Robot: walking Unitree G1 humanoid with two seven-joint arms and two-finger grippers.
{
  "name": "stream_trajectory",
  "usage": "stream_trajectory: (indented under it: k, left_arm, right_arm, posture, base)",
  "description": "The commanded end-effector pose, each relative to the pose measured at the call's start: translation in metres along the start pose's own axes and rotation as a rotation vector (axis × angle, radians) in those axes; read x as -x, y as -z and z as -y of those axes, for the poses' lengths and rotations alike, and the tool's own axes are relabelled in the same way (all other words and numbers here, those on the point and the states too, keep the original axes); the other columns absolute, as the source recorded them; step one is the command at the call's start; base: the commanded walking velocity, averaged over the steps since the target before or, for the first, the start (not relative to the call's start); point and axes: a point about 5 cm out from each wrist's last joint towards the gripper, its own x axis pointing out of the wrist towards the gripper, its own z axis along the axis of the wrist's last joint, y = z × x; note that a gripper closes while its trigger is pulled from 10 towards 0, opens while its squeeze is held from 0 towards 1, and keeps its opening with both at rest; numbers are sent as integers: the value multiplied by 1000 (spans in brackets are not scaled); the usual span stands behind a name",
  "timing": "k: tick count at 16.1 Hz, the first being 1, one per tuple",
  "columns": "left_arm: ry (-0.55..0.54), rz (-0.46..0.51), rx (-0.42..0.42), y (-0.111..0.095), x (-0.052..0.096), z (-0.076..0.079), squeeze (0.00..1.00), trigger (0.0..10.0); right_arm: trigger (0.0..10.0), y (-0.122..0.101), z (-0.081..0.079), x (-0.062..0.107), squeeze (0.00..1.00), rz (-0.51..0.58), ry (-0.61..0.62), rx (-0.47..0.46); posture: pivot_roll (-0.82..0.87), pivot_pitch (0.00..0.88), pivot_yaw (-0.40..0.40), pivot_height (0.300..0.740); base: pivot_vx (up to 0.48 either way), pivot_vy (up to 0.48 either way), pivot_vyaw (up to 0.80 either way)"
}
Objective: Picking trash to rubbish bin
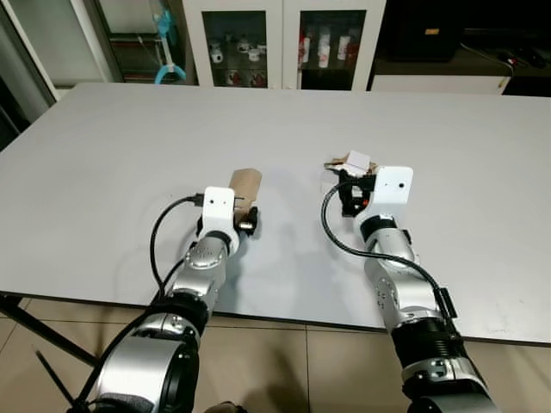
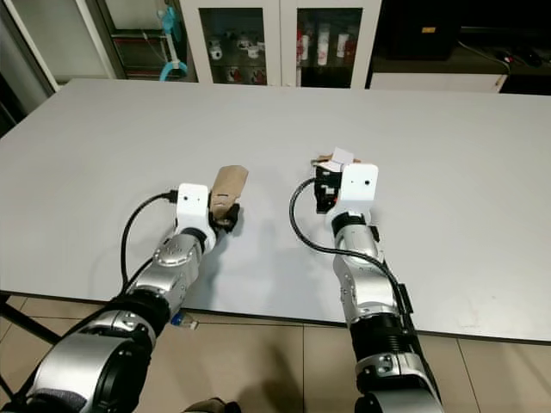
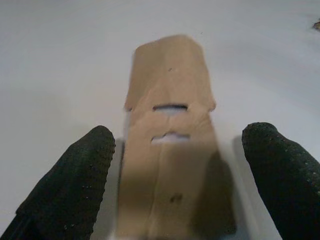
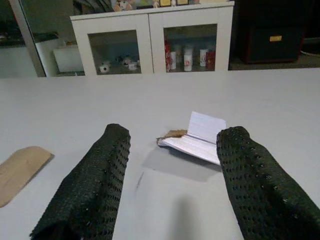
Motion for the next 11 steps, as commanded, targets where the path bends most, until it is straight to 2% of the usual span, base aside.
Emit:
stream_trajectory:
  k: [1,11]
  left_arm:
    - [4,-3,-18,-2,-1,1,0,10000]
    - [-60,-6,-75,-6,-3,-5,0,10000]
  right_arm:
    - [10000,-3,0,1,0,7,3,-2]
    - [10000,7,-4,19,0,-17,13,-24]
  posture:
    - [-3,58,59,740]
    - [-21,105,74,740]
  base:
    - [0,0,0]
    - [0,0,0]
